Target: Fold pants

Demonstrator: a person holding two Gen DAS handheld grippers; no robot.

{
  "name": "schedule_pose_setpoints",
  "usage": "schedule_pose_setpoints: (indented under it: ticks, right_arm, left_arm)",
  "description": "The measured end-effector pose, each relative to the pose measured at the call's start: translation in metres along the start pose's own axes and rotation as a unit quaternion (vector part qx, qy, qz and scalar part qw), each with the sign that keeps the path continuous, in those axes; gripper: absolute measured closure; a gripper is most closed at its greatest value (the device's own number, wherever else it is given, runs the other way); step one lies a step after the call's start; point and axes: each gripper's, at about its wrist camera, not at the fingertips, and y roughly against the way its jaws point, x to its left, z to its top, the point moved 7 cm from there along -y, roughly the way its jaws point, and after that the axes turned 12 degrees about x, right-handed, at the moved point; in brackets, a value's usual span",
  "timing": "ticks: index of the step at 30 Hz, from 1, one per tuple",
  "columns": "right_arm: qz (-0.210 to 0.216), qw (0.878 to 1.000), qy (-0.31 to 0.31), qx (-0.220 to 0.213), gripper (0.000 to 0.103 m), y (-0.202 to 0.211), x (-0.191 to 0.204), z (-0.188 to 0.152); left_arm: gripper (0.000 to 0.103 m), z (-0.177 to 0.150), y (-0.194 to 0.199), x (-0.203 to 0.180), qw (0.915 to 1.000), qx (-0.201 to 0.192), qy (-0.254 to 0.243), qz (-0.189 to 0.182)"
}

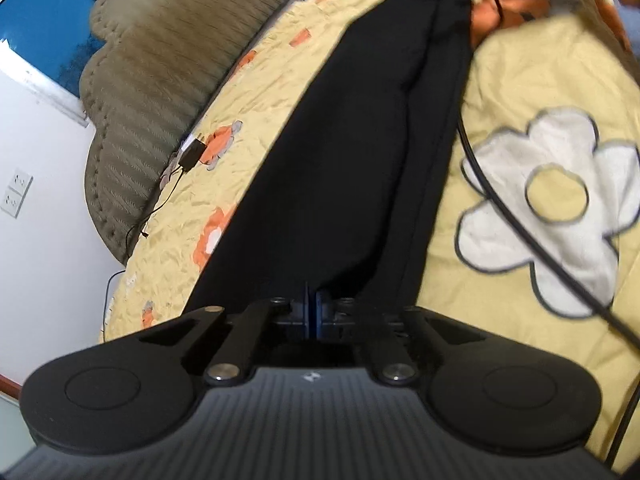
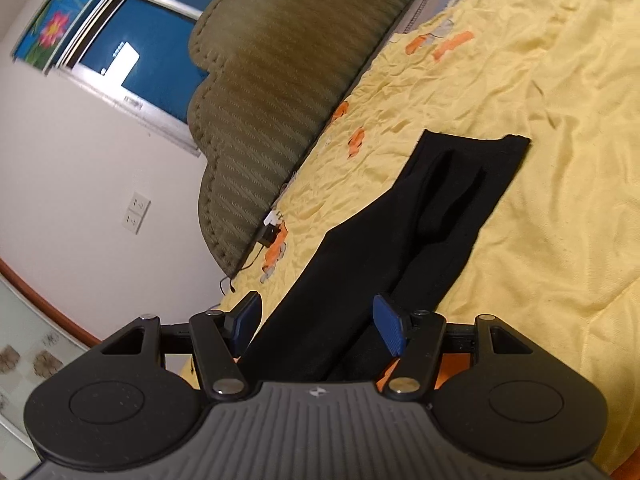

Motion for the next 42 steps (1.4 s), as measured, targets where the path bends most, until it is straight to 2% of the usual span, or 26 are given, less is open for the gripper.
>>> schedule_pose_setpoints:
  ticks: [2, 5, 9, 13, 17, 19, 21, 24, 27, 31, 34, 36, 38, 42]
  right_arm:
    - [0.014, 1.0, -0.01, -0.002, 0.041, 0.003, -0.002, 0.0]
    - [0.053, 0.998, -0.029, 0.007, 0.041, 0.003, 0.0, -0.004]
    - [0.121, 0.989, -0.037, 0.071, 0.041, -0.016, 0.014, -0.028]
    - [0.145, 0.982, 0.006, 0.12, 0.041, -0.032, 0.034, -0.047]
    - [0.113, 0.975, 0.108, 0.155, 0.041, -0.04, 0.059, -0.063]
    - [0.114, 0.967, 0.151, 0.171, 0.042, -0.047, 0.075, -0.071]
    - [0.103, 0.955, 0.2, 0.195, 0.042, -0.059, 0.088, -0.081]
    - [0.063, 0.929, 0.284, 0.227, 0.042, -0.077, 0.101, -0.102]
    - [-0.028, 0.916, 0.346, 0.2, 0.042, -0.091, 0.105, -0.104]
    - [-0.101, 0.93, 0.332, 0.118, 0.042, -0.093, 0.104, -0.068]
    - [-0.185, 0.917, 0.347, 0.071, 0.042, -0.094, 0.096, -0.04]
    - [-0.228, 0.918, 0.32, 0.045, 0.042, -0.093, 0.086, -0.014]
    - [-0.255, 0.927, 0.275, 0.014, 0.042, -0.084, 0.069, 0.011]
    - [-0.29, 0.93, 0.217, -0.059, 0.042, -0.05, 0.043, 0.041]
  left_arm:
    - [0.1, 0.0, 0.007, 0.007, 0.9995, -0.014, 0.028, 0.001]
    - [0.1, 0.003, 0.028, 0.029, 0.9936, -0.04, 0.101, -0.03]
    - [0.1, 0.001, 0.044, 0.056, 0.9791, -0.056, 0.181, -0.073]
    - [0.1, 0.005, 0.044, 0.074, 0.9652, -0.054, 0.228, -0.115]
    - [0.101, 0.012, 0.041, 0.084, 0.9614, -0.055, 0.242, -0.119]
    - [0.101, 0.013, 0.041, 0.089, 0.9553, -0.056, 0.257, -0.136]
    - [0.101, 0.011, 0.044, 0.093, 0.9513, -0.06, 0.266, -0.143]
    - [0.101, 0.011, 0.049, 0.093, 0.9529, -0.067, 0.262, -0.138]
    - [0.101, 0.011, 0.052, 0.091, 0.9544, -0.07, 0.253, -0.143]
    - [0.101, 0.006, 0.058, 0.088, 0.9525, -0.083, 0.251, -0.152]
    - [0.101, 0.0, 0.062, 0.084, 0.9506, -0.091, 0.249, -0.161]
    - [0.101, -0.004, 0.064, 0.081, 0.9498, -0.095, 0.247, -0.167]
    - [0.101, -0.008, 0.064, 0.078, 0.9498, -0.097, 0.244, -0.17]
    - [0.101, -0.013, 0.061, 0.064, 0.9568, -0.097, 0.216, -0.169]
